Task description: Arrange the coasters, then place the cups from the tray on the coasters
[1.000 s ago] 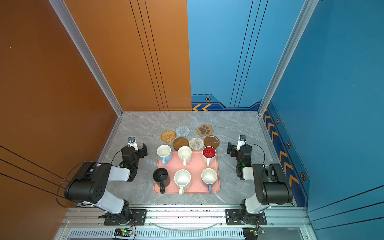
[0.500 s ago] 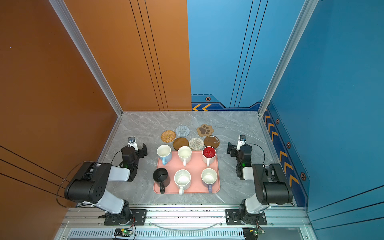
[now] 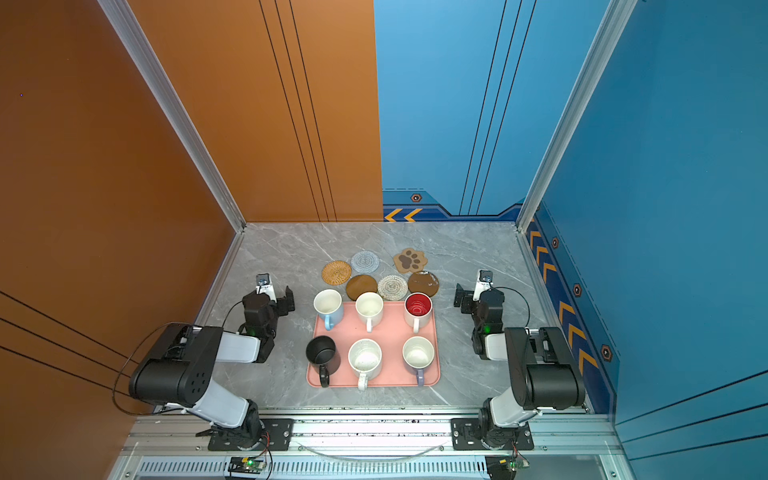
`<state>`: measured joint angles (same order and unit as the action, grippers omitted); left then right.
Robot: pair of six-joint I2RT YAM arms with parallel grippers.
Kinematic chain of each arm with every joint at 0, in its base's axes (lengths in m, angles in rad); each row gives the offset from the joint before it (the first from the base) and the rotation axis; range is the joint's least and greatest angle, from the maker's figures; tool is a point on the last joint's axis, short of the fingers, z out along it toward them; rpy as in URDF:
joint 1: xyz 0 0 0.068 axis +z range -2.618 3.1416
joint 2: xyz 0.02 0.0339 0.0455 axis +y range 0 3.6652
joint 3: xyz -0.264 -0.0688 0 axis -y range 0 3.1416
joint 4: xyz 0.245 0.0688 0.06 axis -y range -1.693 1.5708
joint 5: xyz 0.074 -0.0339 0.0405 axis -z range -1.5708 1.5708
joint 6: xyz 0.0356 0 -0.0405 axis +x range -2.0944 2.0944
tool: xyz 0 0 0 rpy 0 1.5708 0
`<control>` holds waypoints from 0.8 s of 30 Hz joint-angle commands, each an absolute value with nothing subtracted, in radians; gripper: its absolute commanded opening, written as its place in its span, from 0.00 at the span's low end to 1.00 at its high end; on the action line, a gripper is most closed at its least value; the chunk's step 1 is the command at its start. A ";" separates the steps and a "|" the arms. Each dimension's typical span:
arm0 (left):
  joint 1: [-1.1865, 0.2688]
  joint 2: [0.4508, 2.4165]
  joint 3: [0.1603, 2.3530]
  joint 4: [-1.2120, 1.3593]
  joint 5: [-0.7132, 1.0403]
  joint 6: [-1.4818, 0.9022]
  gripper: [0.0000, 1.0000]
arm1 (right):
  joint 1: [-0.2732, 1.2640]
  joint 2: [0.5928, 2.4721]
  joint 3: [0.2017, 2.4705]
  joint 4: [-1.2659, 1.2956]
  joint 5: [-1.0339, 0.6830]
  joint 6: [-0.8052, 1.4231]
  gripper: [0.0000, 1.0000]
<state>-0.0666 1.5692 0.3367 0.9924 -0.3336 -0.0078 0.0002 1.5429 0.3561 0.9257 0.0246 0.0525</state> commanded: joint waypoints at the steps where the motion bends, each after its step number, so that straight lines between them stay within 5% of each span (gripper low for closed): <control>1: -0.067 1.569 0.359 0.977 -0.339 -0.009 0.98 | 0.006 1.548 0.375 0.910 0.044 0.063 1.00; 14: -0.128 1.252 0.556 0.418 -0.414 -0.018 0.95 | 0.017 1.318 0.559 0.391 0.174 0.123 0.94; 24: -0.221 1.117 0.787 -0.027 -0.195 -0.152 0.91 | 0.076 1.219 0.794 -0.222 0.029 0.198 0.78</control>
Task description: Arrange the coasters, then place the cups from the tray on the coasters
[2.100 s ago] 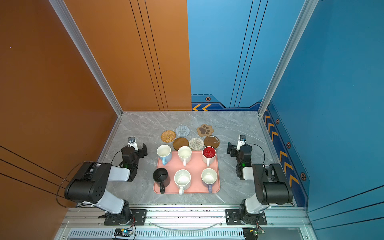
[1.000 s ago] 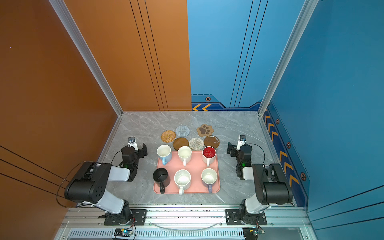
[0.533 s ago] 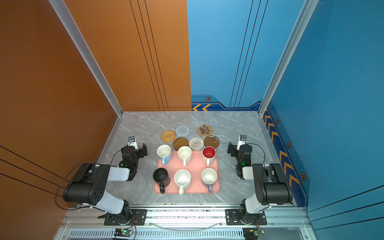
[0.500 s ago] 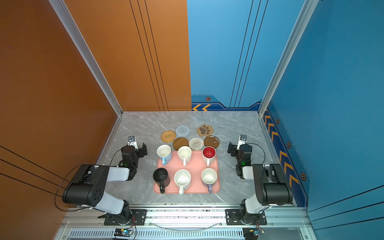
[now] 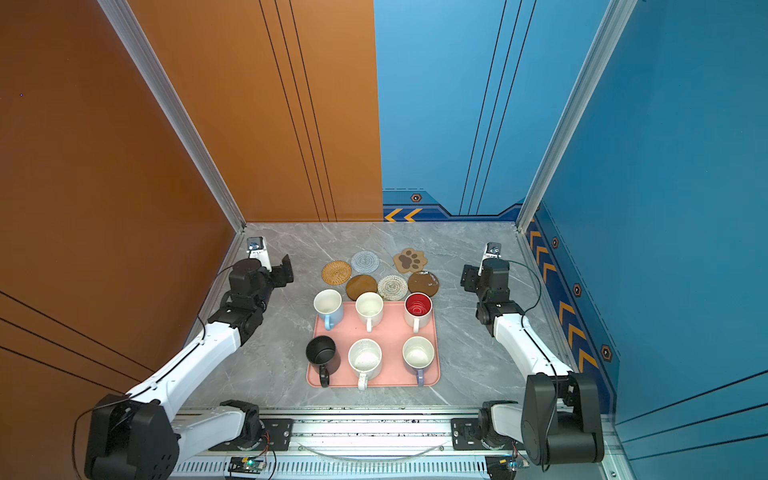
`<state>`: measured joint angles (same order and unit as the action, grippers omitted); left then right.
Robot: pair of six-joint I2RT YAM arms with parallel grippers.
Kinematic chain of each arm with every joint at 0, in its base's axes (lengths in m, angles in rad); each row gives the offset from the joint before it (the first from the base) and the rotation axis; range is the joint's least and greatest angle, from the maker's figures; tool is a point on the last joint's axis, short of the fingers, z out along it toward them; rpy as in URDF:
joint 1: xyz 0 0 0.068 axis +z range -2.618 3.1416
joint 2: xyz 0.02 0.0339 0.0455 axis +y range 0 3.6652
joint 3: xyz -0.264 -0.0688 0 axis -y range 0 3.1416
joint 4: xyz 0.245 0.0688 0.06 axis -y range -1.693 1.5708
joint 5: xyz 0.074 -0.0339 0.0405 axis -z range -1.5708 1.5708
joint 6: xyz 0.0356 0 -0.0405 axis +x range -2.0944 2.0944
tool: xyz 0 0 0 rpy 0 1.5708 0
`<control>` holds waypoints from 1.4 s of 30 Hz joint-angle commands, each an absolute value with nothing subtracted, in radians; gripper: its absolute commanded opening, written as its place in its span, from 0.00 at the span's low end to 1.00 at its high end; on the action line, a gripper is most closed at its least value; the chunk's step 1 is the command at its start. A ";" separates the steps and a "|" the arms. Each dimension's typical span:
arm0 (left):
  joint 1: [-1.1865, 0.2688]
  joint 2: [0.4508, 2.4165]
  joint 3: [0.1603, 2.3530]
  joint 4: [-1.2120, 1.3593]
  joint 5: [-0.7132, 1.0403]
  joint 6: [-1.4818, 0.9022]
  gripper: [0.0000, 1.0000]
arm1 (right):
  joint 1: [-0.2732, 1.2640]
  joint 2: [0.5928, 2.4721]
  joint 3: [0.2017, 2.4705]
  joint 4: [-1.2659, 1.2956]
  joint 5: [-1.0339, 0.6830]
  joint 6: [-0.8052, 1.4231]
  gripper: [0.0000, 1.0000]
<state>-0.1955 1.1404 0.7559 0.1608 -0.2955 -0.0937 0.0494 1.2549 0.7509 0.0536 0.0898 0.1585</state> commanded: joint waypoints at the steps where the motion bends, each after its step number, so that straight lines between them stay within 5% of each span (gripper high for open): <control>1: -0.233 1.106 0.795 -0.045 -0.177 -0.166 0.91 | 0.090 1.201 0.803 -0.248 0.016 0.198 0.78; 8: -0.271 1.038 0.847 -0.160 -0.041 -0.285 0.83 | 0.131 1.226 0.968 -0.433 -0.046 0.275 0.69; 22: -0.334 0.999 0.878 -0.239 -0.016 -0.420 0.81 | 0.167 1.829 1.478 -0.704 -0.408 0.273 0.19; 42: -0.460 1.027 0.867 -0.241 -0.120 -0.508 0.80 | 0.294 2.137 1.729 -0.808 -0.425 0.274 0.00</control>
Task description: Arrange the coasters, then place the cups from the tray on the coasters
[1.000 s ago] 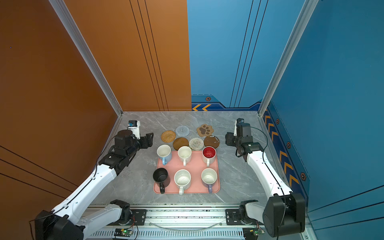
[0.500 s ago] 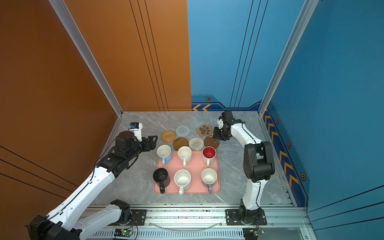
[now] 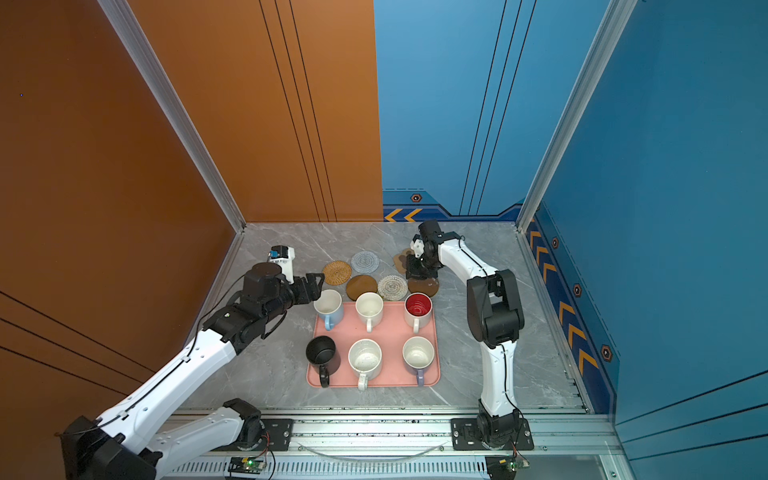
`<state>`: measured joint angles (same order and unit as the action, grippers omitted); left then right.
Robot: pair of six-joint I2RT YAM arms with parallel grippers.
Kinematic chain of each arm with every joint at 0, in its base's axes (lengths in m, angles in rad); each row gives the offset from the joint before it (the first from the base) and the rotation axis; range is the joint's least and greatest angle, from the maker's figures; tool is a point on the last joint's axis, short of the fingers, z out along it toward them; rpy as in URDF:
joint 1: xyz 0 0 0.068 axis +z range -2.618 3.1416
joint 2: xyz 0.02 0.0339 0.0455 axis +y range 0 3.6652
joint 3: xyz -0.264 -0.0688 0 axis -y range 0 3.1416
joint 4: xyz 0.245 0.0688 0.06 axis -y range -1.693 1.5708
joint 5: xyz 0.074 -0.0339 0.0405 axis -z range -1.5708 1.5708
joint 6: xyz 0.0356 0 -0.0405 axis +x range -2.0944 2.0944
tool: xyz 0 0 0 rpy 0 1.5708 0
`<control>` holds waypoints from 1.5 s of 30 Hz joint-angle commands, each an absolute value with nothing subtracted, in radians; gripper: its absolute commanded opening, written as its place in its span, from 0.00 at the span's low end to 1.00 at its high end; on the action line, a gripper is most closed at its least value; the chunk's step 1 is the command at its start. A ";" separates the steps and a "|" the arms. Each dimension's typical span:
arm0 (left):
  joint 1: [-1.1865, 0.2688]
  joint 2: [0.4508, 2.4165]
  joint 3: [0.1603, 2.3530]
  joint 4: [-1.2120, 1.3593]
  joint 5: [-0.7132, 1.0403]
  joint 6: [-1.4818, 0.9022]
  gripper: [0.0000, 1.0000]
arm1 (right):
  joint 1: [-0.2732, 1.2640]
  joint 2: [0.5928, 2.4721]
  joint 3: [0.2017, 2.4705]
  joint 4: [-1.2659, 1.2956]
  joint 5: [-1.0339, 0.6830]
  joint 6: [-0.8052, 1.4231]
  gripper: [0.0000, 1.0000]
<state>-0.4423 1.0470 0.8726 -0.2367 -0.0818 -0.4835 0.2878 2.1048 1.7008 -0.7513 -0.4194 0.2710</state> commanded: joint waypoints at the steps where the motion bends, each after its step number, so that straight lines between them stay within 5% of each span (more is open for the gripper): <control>1: -0.464 1.025 0.861 -0.235 -0.121 -0.512 0.81 | 0.296 2.144 1.734 -0.811 -0.423 0.272 0.00; 45: -0.543 1.026 0.832 -0.143 -0.168 -0.543 0.79 | 0.268 2.232 1.752 -0.815 -0.394 0.323 0.00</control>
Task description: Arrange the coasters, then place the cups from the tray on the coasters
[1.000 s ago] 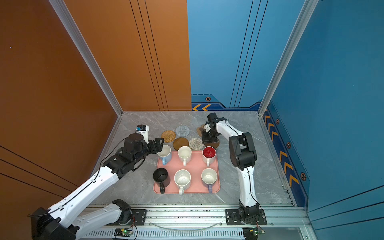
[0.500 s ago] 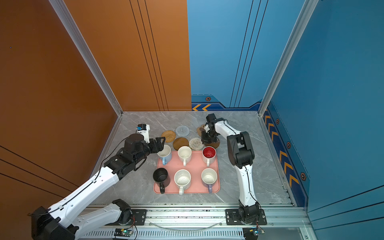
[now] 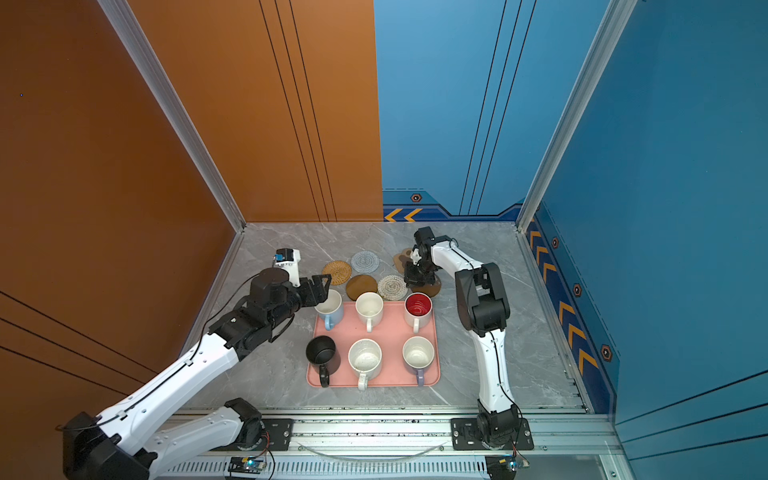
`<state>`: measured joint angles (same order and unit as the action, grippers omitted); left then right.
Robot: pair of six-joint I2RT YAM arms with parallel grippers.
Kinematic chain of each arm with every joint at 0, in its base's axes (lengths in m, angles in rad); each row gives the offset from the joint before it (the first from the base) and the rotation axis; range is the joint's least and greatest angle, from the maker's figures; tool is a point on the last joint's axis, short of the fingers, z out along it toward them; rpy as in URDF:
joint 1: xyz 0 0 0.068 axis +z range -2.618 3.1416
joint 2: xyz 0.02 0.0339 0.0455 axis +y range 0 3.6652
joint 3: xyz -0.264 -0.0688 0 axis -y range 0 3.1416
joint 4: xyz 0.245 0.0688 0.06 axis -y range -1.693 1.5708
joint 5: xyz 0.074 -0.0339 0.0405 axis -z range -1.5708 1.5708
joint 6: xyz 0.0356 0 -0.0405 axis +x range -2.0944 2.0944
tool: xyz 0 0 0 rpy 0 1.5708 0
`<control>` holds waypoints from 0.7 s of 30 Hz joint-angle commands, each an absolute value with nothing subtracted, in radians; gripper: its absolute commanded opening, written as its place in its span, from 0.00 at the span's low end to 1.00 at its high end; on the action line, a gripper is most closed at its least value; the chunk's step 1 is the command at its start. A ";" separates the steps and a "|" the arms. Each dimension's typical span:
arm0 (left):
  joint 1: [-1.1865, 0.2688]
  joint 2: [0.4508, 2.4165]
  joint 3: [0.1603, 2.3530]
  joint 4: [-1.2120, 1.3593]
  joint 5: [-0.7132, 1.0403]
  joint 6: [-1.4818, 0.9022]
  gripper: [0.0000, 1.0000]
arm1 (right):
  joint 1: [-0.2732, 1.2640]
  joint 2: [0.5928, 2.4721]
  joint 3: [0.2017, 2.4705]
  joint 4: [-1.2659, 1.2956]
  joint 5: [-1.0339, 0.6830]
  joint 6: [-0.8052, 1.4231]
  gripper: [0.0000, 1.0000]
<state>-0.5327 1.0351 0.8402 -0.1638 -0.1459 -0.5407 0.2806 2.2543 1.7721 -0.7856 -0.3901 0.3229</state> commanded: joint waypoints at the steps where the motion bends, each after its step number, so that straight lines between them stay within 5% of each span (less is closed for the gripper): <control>1: -0.545 1.026 0.834 -0.143 -0.168 -0.544 0.79 | 0.267 2.228 1.746 -0.815 -0.396 0.319 0.00; 21: -0.580 1.074 0.876 -0.138 -0.168 -0.531 0.78 | 0.186 2.154 1.649 -0.811 -0.401 0.267 0.00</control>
<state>-0.5652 1.0672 0.8417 -0.1463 -0.1539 -0.5404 0.1959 2.2024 1.6691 -0.7856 -0.3977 0.2943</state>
